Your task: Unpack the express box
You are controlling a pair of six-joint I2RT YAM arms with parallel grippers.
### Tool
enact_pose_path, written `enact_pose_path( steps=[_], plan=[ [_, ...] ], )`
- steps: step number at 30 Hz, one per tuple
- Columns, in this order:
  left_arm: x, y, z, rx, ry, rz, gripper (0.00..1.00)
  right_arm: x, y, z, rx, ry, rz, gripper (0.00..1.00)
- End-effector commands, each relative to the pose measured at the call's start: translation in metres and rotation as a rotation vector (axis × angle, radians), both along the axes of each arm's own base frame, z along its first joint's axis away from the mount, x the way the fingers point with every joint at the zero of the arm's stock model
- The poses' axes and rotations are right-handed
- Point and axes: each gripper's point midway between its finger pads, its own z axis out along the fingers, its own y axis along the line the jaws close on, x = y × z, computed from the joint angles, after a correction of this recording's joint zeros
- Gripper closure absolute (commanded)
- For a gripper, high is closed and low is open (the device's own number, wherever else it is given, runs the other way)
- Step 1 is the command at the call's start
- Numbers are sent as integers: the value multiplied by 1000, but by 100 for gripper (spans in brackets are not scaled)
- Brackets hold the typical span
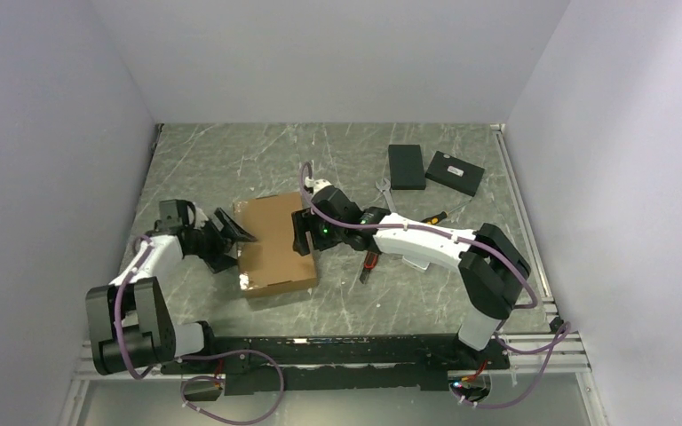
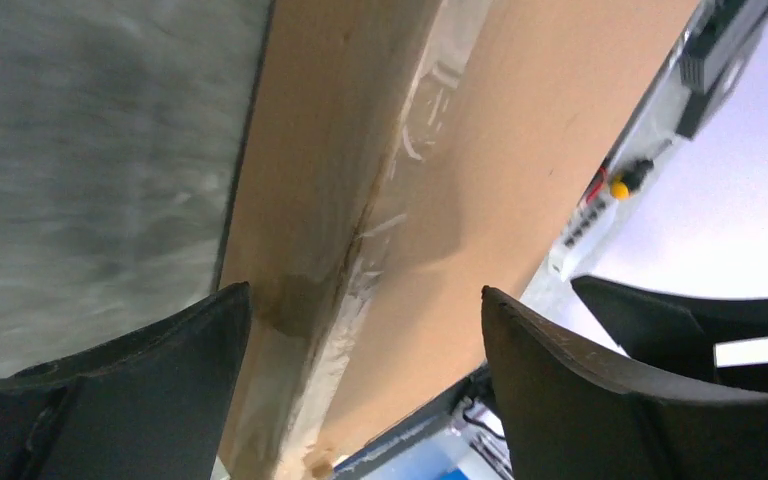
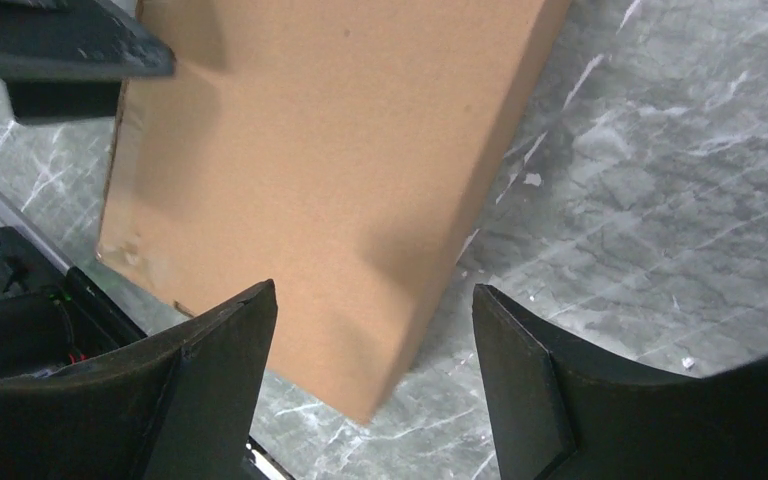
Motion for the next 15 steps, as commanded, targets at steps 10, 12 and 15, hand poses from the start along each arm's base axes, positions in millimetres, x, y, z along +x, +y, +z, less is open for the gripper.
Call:
enact_pose_path(
  steps=[10, 12, 15],
  plan=[
    [9, -51, 19, 128, -121, -168, 12, 29, -68, -4, -210, -128, -168, 21],
    [2, -47, 17, 152, -110, -163, 16, 31, -75, -7, -243, -141, -178, 21],
    [-3, -54, 19, 94, -133, -152, 26, 32, -75, -5, -232, -148, -171, 20]
  ],
)
